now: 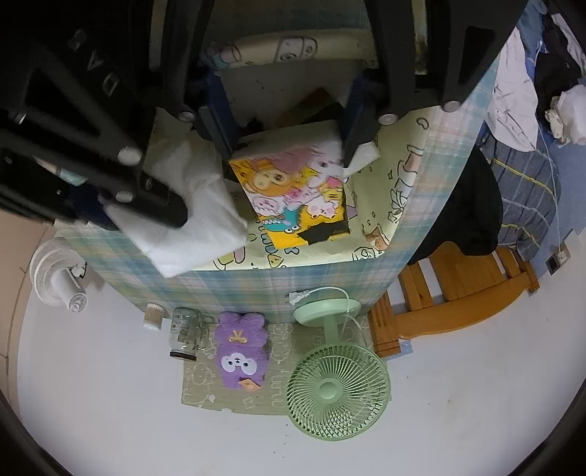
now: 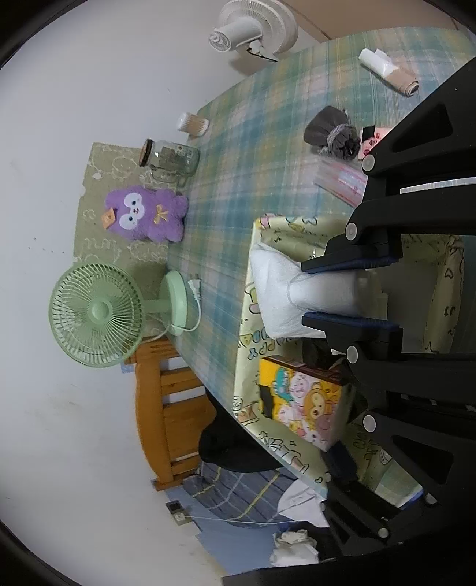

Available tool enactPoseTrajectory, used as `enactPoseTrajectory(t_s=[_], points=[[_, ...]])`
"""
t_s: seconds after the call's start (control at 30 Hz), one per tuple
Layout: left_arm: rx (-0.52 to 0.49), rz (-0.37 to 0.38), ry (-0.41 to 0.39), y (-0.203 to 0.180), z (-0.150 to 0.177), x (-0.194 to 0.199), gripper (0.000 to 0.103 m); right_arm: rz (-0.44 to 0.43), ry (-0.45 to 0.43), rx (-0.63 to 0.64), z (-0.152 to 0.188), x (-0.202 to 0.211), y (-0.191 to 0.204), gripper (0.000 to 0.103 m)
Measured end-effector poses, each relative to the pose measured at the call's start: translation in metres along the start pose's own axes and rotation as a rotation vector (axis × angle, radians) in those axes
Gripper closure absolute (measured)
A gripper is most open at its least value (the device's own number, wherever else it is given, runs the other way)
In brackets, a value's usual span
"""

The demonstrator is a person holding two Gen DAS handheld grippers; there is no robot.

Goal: Organize soft objects
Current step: 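Open the left tool to drop the snack box while the right tool drops the towel into the box, then withdraw both tools from the storage box toward the remaining items on the table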

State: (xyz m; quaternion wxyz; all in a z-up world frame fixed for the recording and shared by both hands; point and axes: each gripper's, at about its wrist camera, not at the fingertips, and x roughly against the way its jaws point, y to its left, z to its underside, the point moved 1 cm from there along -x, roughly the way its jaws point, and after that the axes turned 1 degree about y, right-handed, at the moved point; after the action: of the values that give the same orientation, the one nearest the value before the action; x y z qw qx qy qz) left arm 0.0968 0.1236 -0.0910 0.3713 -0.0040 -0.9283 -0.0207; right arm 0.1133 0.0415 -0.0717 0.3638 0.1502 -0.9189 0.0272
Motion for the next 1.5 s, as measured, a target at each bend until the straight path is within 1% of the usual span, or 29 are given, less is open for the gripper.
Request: enactPoseTrajectory(t_s=[0.1,0.17,0.2,0.27,0.3,0.33,0.37,0.4,0.43,0.47,0.53,0.73,0.9,1.03,1.17,1.5], points=[[0.007,-0.021,-0.008,0.005,-0.002,-0.002,0.038,-0.009,0.015,0.008,0.001,-0.006,0.004,0.079],[0.005,-0.025,-0.011,0.006,-0.003,-0.003,0.031,-0.019,0.023,0.006,0.001,-0.01,0.005,0.079],[0.007,-0.028,-0.01,0.007,-0.003,-0.004,0.029,-0.019,0.024,0.005,0.001,-0.011,0.005,0.079],[0.005,-0.022,-0.01,0.007,-0.003,-0.004,0.022,-0.019,0.023,0.005,0.0,-0.012,0.005,0.067],[0.006,-0.016,-0.011,0.007,-0.003,-0.004,0.019,-0.015,0.021,0.005,0.0,-0.013,0.004,0.064],[0.008,-0.008,-0.012,0.007,-0.004,-0.004,0.017,-0.023,0.019,0.0,0.0,-0.013,0.003,0.055],[0.009,-0.002,-0.014,0.007,-0.004,-0.003,0.015,-0.031,0.02,-0.007,0.0,-0.013,0.001,0.045],[0.009,0.002,-0.018,0.007,-0.004,-0.002,0.015,-0.034,0.021,-0.016,-0.001,-0.013,0.0,0.04],[0.009,0.005,-0.022,0.006,-0.004,-0.001,0.013,-0.032,0.02,-0.022,-0.001,-0.013,-0.002,0.032],[0.009,0.008,-0.027,0.005,-0.004,0.001,0.011,-0.031,0.015,-0.027,-0.001,-0.012,-0.003,0.029],[0.008,0.012,-0.033,0.004,-0.005,0.002,0.008,-0.03,0.006,-0.031,-0.002,-0.01,-0.003,0.025],[0.009,0.016,-0.044,0.0,-0.006,0.01,0.006,-0.012,-0.006,-0.04,-0.003,-0.002,-0.006,0.017],[0.0,-0.003,-0.066,-0.006,-0.009,0.019,0.005,-0.014,-0.019,-0.06,-0.003,0.006,-0.011,0.015],[-0.005,-0.007,-0.089,-0.011,-0.012,0.027,0.005,-0.004,-0.038,-0.071,-0.004,0.016,-0.015,0.01],[-0.009,-0.003,-0.108,-0.017,-0.013,0.036,0.004,0.007,-0.061,-0.074,-0.004,0.028,-0.02,0.007],[-0.021,-0.007,-0.157,-0.034,-0.018,0.06,0.003,0.039,-0.116,-0.083,-0.005,0.058,-0.032,0.005]])
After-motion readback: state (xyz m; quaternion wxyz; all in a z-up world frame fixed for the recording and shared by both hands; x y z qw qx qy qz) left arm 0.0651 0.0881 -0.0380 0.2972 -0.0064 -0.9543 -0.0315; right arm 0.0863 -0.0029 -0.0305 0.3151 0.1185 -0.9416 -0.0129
